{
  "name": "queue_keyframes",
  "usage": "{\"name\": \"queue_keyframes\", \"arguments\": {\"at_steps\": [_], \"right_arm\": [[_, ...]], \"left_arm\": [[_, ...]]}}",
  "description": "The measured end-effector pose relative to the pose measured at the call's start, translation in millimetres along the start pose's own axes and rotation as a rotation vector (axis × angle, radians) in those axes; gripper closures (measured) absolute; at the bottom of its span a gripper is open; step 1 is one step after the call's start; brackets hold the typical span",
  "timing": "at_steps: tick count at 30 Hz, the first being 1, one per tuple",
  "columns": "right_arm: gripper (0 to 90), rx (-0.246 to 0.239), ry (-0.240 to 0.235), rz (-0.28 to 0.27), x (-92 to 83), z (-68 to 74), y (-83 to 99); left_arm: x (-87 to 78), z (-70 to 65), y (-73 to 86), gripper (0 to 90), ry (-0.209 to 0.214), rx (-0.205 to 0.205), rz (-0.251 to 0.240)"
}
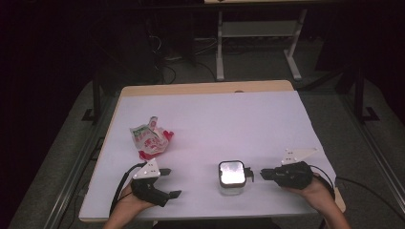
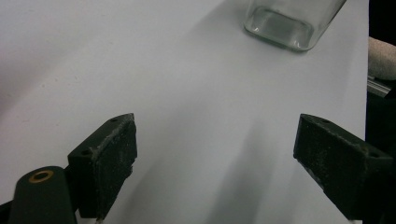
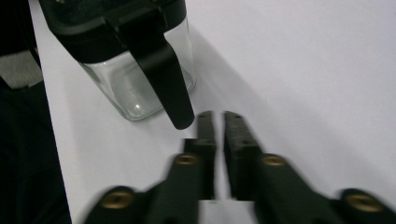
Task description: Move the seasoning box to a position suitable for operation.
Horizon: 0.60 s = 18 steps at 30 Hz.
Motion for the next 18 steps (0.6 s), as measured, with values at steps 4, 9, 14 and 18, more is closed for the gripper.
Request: {"name": "queue_keyframes", "arguments": {"at_steps": [4, 9, 14, 18], "right_arm": [[89.8, -0.003, -0.071, -0.016, -0.4, 6.4, 6.6], [89.7, -0.031, -0.152, -0.025, 5.4, 18.0, 2.9], [89.7, -0.059, -0.176, -0.025, 16.0, 28.5, -2.7], [89.8, -0.065, -0.156, -0.031, 18.4, 27.7, -5.3]], "left_arm": [[-0.1, -0.1, 0.4, 13.2, 0.000, 0.006, 0.004], [0.5, 0.1, 0.5, 13.2, 0.000, 0.012, 0.007], [2.7, -0.6, 1.3, 13.2, 0.005, 0.009, 0.010], [4.0, -2.0, 0.8, 13.2, 0.009, 0.011, 0.010]]}}
Point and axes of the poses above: each handheld gripper's, and its own axes: x roughly forward along the jaws, y roughly out of its underside, z roughly to its left, the point moved 8 cm from there along x, roughly forward along the jaws, and after that the axes turned 3 degrees about -y, right-handed, at the moved point
